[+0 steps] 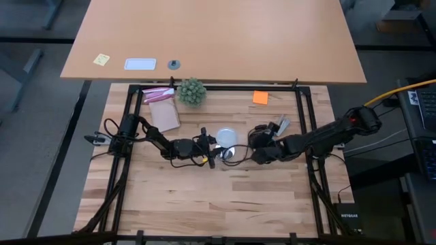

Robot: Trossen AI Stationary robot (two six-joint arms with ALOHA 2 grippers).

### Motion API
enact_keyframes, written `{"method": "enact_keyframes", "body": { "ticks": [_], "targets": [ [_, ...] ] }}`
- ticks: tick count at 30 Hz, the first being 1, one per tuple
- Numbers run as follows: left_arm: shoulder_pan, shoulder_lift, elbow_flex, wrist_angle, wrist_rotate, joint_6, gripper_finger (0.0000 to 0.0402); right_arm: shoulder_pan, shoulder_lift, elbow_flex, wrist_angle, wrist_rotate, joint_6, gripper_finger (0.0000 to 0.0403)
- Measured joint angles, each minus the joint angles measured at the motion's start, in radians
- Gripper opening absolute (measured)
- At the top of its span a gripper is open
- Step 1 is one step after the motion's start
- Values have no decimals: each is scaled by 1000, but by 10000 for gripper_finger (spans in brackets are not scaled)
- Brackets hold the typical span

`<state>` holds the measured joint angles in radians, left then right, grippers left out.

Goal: Screw lightbulb
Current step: Insert the lightbulb into the lamp

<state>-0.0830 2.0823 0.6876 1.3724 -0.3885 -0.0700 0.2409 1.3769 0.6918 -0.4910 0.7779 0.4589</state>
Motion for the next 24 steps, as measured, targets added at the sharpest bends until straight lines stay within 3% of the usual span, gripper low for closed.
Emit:
{"method": "enact_keyframes", "body": {
  "ticks": [4, 11, 13, 24],
  "targets": [
    [0, 0, 0, 0, 0, 0, 143, -61, 1, -48, -20, -25, 78, 20],
    [1, 0, 0, 0, 0, 0, 143, -138, -2, -209, 131, -166, 107, 20],
    [1, 0, 0, 0, 0, 0, 143, -144, 4, -242, 95, -200, 133, 20],
    [1, 0, 0, 0, 1, 0, 143, -150, 1, -275, -221, -149, 417, 20]
  ]
}}
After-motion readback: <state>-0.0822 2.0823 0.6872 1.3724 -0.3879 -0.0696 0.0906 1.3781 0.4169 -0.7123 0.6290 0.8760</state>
